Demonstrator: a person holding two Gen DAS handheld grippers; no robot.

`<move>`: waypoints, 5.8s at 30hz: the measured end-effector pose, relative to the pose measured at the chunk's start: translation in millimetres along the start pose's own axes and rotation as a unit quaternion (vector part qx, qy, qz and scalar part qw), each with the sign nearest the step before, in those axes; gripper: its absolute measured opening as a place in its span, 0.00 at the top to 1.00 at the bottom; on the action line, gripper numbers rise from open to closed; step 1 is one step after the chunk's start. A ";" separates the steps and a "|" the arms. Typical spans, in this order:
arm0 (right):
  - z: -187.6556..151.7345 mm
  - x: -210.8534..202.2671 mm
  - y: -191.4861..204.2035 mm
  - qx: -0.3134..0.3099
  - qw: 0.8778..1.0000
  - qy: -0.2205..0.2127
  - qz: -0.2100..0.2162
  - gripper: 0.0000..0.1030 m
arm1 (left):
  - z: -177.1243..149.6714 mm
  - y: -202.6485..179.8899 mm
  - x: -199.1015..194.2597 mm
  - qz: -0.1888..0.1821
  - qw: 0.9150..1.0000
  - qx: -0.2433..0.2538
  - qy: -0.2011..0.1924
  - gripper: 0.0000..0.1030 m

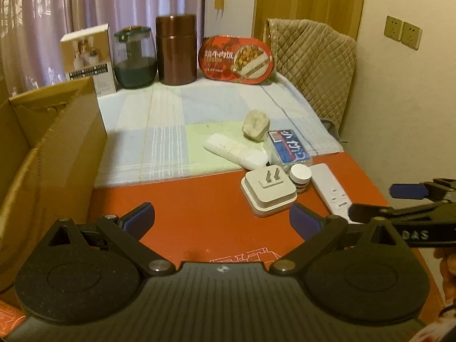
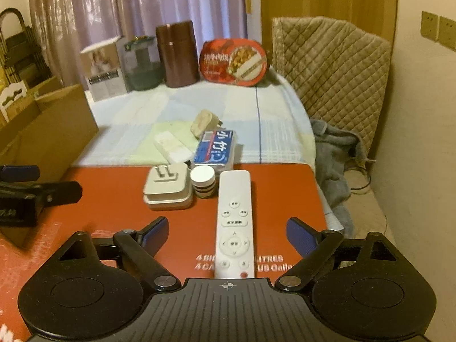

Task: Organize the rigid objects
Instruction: 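Reach the right gripper to the white remote and grasp it while the left approaches the white plug, then grasp the white plug adapter with the left gripper while the right holds the remote, then carry the plug and remote with both grippers over the cardboard box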

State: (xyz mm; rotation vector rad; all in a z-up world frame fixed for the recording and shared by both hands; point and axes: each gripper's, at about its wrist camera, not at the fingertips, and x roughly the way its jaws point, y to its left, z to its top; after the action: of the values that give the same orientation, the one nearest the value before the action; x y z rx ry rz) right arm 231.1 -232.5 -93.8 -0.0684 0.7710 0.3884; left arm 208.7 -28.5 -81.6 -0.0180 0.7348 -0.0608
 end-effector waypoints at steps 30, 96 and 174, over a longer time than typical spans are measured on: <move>-4.3 80.8 1.4 -0.022 1.000 0.013 -0.018 0.65 | -9.3 4.2 59.2 -0.009 1.000 -0.001 0.016 0.04; -11.4 66.0 6.4 -0.009 1.000 0.026 0.004 0.66 | -34.9 12.6 69.6 0.008 0.999 0.021 0.031 0.42; 59.2 1.3 343.4 -0.116 0.978 0.001 0.173 0.66 | -1.7 281.1 -133.9 0.112 0.993 -0.042 0.017 0.42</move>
State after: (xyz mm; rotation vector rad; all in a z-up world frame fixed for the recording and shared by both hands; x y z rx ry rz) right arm 145.5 98.1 -24.5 -0.1537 0.7367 0.8102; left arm 122.3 260.3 -3.8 -0.0154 0.7688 0.1838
